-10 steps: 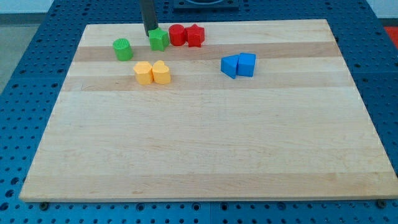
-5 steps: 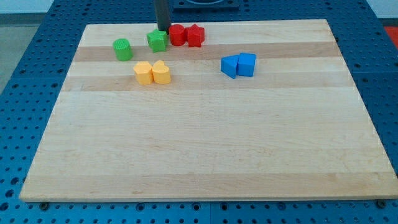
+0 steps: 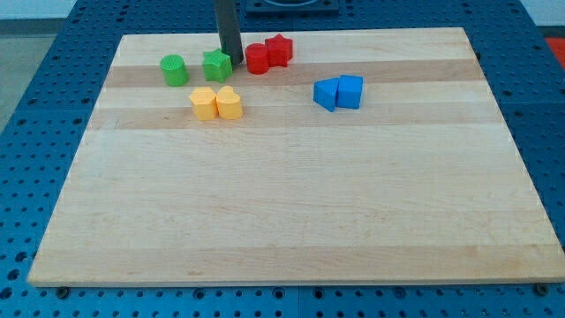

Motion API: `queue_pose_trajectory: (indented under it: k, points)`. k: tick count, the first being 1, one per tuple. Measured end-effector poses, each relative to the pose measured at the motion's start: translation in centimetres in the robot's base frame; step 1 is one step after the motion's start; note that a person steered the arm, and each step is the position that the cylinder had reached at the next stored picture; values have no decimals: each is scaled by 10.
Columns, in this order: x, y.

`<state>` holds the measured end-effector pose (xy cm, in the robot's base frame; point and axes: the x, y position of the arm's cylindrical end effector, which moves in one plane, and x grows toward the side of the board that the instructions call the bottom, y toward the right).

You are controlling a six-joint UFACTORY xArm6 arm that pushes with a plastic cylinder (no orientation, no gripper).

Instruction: Push the green star to the green circle

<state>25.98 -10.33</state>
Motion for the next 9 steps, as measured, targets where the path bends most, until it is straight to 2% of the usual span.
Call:
queue_pose_trajectory:
  k: [5, 9]
  points:
    - [58, -4]
    - [58, -35]
